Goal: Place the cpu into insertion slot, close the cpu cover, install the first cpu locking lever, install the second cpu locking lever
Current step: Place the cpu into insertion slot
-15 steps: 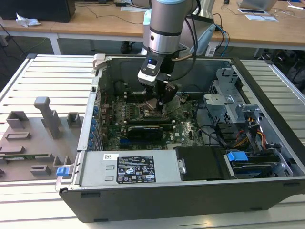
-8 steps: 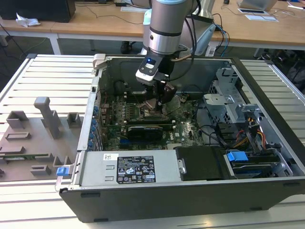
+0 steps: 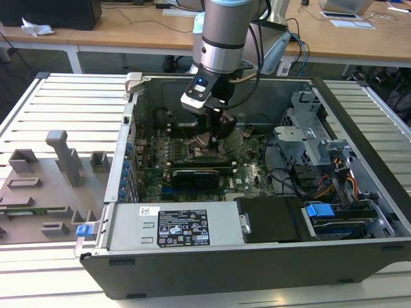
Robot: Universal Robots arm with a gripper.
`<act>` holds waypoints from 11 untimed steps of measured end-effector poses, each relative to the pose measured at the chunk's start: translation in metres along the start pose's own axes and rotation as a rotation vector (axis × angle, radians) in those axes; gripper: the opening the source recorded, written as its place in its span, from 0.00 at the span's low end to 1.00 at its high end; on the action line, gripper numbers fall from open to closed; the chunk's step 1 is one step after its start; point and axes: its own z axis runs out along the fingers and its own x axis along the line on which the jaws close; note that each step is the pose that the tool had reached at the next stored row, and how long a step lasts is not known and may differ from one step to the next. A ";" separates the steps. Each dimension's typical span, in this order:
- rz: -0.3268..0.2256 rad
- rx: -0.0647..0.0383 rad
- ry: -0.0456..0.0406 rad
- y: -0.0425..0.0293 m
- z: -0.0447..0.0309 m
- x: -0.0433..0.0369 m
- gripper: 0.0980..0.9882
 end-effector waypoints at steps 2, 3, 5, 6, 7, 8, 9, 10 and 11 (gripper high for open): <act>0.023 0.001 0.0022 0.0000 0.0000 0.0000 0.50; 0.049 0.002 0.0047 0.0000 0.0001 0.0000 0.50; 0.087 0.004 0.0084 0.0000 0.0001 0.0000 0.50; 0.107 0.005 0.0103 0.0000 0.0002 0.0000 0.50; 0.112 0.005 0.0108 0.0000 0.0002 0.0000 0.50; 0.117 0.005 0.0113 0.0000 0.0002 0.0000 0.50; 0.122 0.005 0.0118 0.0000 0.0002 0.0000 0.50; 0.128 0.006 0.0123 0.0000 0.0002 0.0000 0.50; 0.136 0.006 0.0131 0.0000 0.0002 0.0000 0.50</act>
